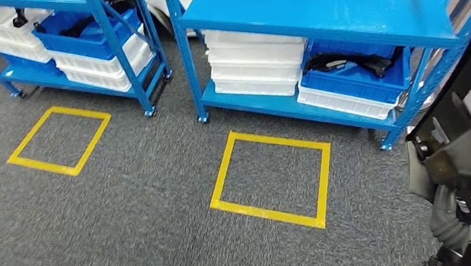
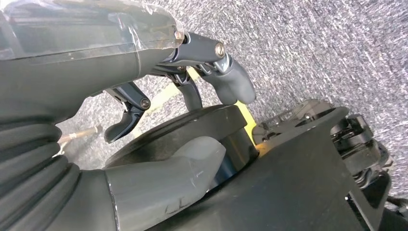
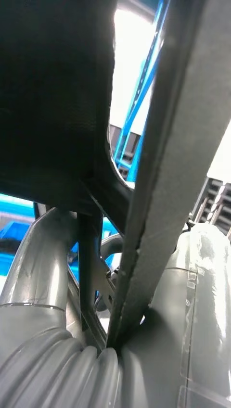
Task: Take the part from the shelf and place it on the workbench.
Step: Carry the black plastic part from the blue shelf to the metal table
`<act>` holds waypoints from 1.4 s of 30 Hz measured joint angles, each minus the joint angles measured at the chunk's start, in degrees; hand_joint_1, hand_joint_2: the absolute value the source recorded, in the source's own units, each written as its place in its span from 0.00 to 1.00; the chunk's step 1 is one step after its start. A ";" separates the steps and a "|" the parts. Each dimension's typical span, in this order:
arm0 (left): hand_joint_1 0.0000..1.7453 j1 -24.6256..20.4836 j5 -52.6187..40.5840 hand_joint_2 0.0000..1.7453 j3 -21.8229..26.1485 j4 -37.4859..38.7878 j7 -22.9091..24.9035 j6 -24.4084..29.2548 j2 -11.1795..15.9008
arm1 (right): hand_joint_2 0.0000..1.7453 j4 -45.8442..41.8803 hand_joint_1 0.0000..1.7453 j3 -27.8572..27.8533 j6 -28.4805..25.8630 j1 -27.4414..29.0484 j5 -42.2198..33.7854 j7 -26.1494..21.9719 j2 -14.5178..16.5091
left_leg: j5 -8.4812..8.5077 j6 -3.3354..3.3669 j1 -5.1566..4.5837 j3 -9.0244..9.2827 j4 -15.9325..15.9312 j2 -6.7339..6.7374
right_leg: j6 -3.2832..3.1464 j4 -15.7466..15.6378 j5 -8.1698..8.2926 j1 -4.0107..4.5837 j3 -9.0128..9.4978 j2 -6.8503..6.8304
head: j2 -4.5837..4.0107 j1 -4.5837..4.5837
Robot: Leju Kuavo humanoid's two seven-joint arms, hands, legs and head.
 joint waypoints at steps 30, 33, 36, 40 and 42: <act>1.00 -0.29 -2.12 1.00 -0.02 0.22 -2.66 -2.19 0.26 | 1.00 -3.58 1.00 1.26 0.01 1.40 3.43 13.47 -7.06 | 0.31 0.36 0.00 -2.11 1.73 -4.73 | -1.72 -0.44 1.99 0.70 -1.29 2.76 | 0.01 0.23; 1.00 -0.37 -2.37 1.00 -0.02 0.26 -3.31 -2.27 0.28 | 1.00 -4.48 1.00 1.38 0.02 1.72 3.80 13.80 -7.81 | 0.37 -0.25 0.45 -2.55 1.39 -6.57 | -1.86 -2.86 1.78 0.63 -0.16 2.46 | 0.02 0.28; 1.00 -0.42 -2.73 1.00 -0.02 0.32 -3.75 -2.69 0.47 | 1.00 -5.26 1.00 1.71 0.04 1.90 4.52 13.67 -8.00 | -1.71 -1.21 -0.07 -3.52 4.18 -3.87 | -2.02 -5.31 1.31 0.15 1.52 -0.17 | 0.02 -0.08; 1.00 -0.83 -2.80 1.00 -0.02 0.52 -4.11 -2.88 0.87 | 1.00 -5.62 1.00 1.86 0.03 2.50 4.74 13.60 -8.09 | -5.56 -2.78 0.03 -8.17 15.03 -0.67 | -2.16 -5.61 0.45 0.00 2.75 -3.78 | 0.02 -0.48; 1.00 -0.84 -2.80 1.00 -0.02 0.55 -4.11 -2.90 1.01 | 1.00 -5.67 1.00 2.00 0.03 2.58 4.75 13.58 -8.13 | -3.14 -3.34 0.22 -7.19 13.33 0.00 | -1.92 -5.16 -0.22 -0.23 3.17 -5.47 | 0.02 -0.49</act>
